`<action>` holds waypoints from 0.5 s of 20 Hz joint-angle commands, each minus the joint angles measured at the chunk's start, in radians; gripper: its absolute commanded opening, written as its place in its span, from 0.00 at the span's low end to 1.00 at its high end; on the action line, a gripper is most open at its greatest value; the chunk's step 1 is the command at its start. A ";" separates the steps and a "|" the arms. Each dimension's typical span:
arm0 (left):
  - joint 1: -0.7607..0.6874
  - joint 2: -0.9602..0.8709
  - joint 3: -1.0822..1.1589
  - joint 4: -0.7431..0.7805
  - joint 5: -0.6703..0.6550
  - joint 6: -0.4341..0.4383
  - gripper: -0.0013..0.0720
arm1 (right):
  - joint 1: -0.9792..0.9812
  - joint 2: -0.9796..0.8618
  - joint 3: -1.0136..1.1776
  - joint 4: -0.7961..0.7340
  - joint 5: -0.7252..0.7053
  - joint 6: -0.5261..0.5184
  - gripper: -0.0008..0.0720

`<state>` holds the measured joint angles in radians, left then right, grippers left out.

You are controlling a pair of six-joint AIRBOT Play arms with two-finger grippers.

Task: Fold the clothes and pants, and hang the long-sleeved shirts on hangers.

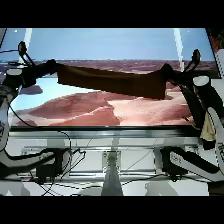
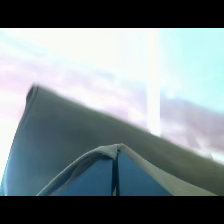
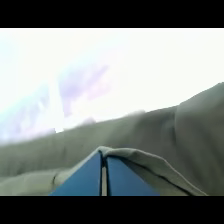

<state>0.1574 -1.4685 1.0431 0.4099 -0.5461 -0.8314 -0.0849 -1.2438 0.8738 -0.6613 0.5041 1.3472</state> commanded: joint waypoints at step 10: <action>0.000 -0.207 0.150 -0.009 0.018 -0.082 0.98 | 0.011 -0.198 0.098 -0.108 -0.110 0.031 0.96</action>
<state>0.1265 -1.6661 1.1854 0.3920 -0.4580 -0.9089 -0.0753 -1.4319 0.9680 -0.7147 0.3679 1.3766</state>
